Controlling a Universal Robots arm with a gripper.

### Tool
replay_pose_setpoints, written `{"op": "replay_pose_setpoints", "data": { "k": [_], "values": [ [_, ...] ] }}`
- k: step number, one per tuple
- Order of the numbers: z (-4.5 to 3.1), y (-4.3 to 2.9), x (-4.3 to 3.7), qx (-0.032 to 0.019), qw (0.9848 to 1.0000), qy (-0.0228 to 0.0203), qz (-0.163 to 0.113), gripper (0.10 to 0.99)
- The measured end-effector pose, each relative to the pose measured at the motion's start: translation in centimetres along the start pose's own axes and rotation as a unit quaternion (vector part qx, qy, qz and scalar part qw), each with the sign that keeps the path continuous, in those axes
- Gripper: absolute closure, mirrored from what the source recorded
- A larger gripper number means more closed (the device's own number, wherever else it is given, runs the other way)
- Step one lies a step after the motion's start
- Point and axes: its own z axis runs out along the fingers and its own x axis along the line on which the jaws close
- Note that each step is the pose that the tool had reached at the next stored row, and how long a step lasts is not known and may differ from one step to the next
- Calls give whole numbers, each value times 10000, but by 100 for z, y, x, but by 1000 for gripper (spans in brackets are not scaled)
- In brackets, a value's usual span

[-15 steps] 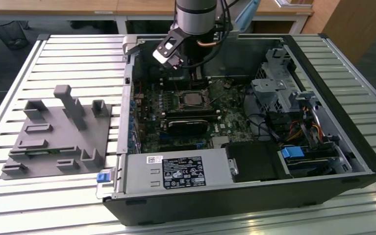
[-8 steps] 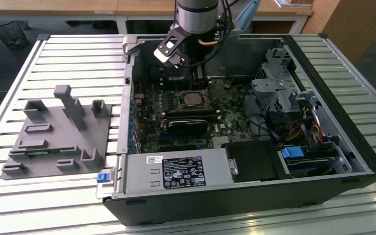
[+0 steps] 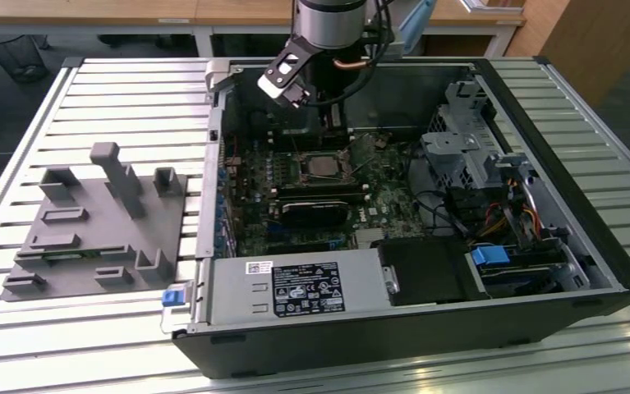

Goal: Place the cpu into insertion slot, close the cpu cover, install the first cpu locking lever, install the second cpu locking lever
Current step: 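Close the cpu cover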

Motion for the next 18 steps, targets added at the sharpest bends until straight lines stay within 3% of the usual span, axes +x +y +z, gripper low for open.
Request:
{"op": "replay_pose_setpoints", "data": {
  "k": [9,14,18],
  "values": [
    [-40,35,0,1,10000,7,1,980],
    [-33,157,-2,14,10000,11,2,980],
    [-29,213,-2,15,10000,11,1,980]
  ]
}}
